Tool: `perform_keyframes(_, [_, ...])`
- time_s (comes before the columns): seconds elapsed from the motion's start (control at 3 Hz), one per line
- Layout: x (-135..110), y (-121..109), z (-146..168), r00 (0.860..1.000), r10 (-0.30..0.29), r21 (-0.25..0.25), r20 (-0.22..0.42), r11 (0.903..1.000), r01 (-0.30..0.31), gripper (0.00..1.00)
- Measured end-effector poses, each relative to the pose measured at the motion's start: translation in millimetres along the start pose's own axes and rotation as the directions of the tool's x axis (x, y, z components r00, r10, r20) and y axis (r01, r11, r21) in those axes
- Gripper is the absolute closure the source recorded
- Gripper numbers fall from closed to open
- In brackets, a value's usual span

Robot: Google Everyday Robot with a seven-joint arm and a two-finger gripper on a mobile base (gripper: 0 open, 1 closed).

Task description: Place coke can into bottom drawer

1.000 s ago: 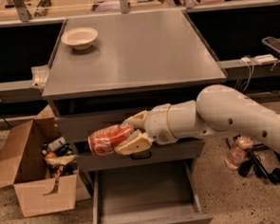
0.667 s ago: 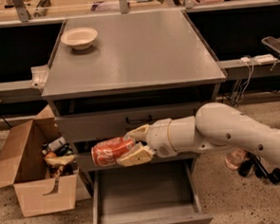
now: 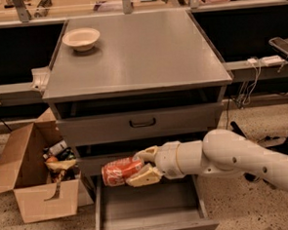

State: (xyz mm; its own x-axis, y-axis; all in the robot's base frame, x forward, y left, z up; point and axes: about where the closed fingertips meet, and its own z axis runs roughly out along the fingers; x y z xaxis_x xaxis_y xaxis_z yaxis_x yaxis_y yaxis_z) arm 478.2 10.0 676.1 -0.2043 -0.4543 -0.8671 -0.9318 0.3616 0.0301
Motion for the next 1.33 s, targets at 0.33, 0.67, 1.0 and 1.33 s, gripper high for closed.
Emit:
perform_keyframes(0.33, [55.8, 0.9, 20.0, 0.998, 0.065, 0.009, -0.020, 0.9978, -0.065, 1.00])
perform_keyframes(0.67, [59.1, 0.3, 21.2, 0.997, 0.070, 0.013, -0.023, 0.9975, -0.070, 1.00])
perform_keyframes(1.0, [99.6, -6.8, 35.1, 0.991, 0.125, 0.068, -0.053, 0.9902, -0.122, 1.00])
perform_keyframes(1.33, [153.4, -17.0, 52.0, 0.974, 0.218, 0.108, -0.056, 0.9715, -0.211, 1.00])
